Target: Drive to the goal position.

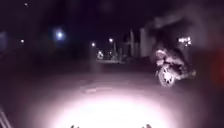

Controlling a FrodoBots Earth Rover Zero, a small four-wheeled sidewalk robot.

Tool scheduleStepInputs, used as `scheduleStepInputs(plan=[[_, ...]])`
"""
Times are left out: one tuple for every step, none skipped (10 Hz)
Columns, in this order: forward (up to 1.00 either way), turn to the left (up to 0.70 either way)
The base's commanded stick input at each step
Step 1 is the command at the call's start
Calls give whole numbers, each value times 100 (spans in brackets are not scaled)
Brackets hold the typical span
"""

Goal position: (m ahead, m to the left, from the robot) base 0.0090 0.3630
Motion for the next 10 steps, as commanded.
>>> scheduleStepInputs(plan=[[100, 0], [100, 0], [100, 0], [100, 0], [100, 0], [100, 0], [100, 0], [100, 0], [100, 0], [100, 0]])
